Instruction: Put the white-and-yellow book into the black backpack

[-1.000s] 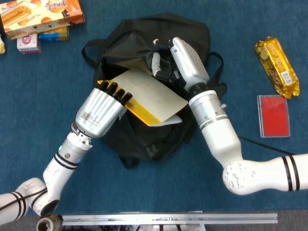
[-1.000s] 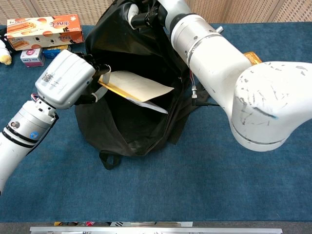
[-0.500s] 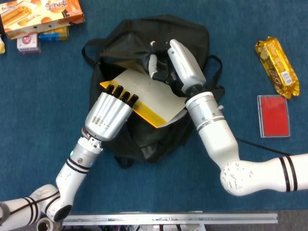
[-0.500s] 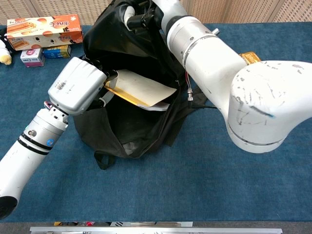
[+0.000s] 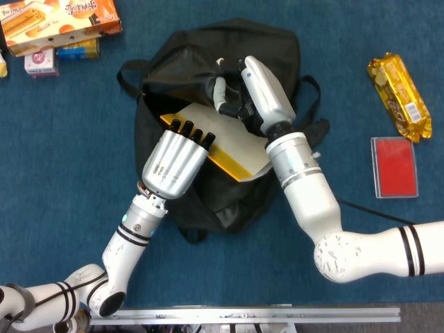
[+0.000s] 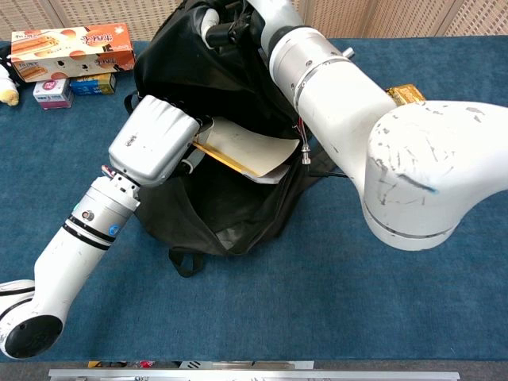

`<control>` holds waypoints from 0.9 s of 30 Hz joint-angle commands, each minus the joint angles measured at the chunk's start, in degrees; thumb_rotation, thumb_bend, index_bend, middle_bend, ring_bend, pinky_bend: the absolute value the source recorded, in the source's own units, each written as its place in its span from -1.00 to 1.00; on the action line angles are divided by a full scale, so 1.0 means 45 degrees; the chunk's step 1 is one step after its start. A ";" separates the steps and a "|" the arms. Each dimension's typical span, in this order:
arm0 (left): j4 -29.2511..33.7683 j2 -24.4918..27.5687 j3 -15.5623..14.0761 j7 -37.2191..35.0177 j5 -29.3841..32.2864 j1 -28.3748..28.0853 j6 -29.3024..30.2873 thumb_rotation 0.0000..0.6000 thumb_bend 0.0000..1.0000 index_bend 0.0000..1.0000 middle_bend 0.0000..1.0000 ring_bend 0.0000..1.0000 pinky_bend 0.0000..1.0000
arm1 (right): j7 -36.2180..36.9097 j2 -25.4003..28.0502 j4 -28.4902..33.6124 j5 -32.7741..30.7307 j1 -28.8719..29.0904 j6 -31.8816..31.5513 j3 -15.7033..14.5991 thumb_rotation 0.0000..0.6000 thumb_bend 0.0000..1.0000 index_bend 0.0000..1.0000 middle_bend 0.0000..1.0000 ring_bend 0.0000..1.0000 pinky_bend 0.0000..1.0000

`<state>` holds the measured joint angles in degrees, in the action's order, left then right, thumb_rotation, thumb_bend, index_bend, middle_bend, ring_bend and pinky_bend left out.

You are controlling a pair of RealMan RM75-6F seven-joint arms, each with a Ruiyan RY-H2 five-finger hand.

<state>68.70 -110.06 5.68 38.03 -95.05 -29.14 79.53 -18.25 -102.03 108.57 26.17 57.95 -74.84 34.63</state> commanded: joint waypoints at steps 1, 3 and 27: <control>-0.0184 -0.0136 0.0013 0.0101 0.0060 -0.0049 -0.0077 1.00 -0.28 0.48 0.43 0.09 0.25 | 0.0013 -0.0002 0.0016 0.0016 -0.0007 -0.0017 0.0006 1.00 0.54 0.75 0.37 0.25 0.75; -0.0353 -0.0208 -0.0030 0.0186 0.0091 -0.0020 -0.0069 1.00 -0.28 0.48 0.43 0.09 0.25 | 0.0005 0.0019 0.0029 0.0025 -0.0021 -0.0018 -0.0003 1.00 0.54 0.75 0.37 0.25 0.75; 0.0757 0.0465 -0.0511 0.1802 0.0568 0.1115 0.0661 1.00 -0.61 -0.43 -0.22 -0.43 0.06 | 0.0424 0.0408 0.0122 0.0207 -0.0376 0.0384 -0.0059 1.00 0.54 0.75 0.37 0.25 0.75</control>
<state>71.54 -108.48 3.68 45.63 -92.82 -24.62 82.33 -16.45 -100.30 109.02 27.03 56.36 -73.17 34.30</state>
